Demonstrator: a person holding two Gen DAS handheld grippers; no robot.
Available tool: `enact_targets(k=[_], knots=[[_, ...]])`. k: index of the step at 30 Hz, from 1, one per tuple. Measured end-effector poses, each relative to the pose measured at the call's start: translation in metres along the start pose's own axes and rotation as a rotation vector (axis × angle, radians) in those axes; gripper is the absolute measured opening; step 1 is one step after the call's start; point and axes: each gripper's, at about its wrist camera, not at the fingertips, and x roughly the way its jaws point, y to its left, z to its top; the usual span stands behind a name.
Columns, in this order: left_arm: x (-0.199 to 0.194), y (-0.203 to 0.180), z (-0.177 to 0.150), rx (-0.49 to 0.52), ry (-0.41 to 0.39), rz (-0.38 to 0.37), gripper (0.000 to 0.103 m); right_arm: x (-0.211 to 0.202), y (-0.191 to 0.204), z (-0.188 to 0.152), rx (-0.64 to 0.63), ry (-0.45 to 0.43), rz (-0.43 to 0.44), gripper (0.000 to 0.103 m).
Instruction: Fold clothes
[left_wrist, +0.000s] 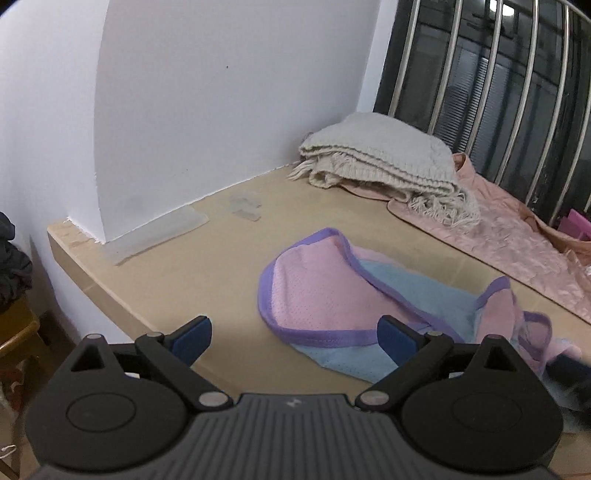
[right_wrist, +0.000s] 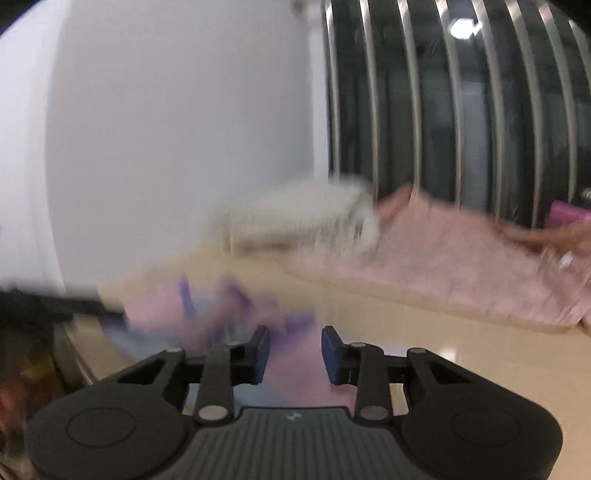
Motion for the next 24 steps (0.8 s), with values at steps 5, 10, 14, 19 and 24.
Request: enact_targets(k=[5, 10, 14, 19, 24], knots=[[0.001, -0.001, -0.002, 0.043, -0.026, 0.091, 0.1, -0.017, -0.013, 0.039, 0.021, -0.085, 0.156, 0.039], [0.006, -0.001, 0.002, 0.007, -0.025, 0.041, 0.099, 0.027, 0.005, 0.127, -0.238, -0.027, 0.276, 0.047], [0.01, -0.003, -0.002, -0.036, -0.034, 0.065, 0.086, 0.096, 0.053, 0.163, -0.451, 0.07, 0.377, 0.047], [0.016, -0.009, 0.003, -0.02, -0.023, 0.051, 0.048, 0.185, 0.096, 0.163, -0.481, 0.32, 0.423, 0.044], [0.024, -0.009, 0.007, -0.016, -0.013, 0.057, 0.005, 0.224, 0.107, 0.151, -0.415, 0.44, 0.42, 0.012]])
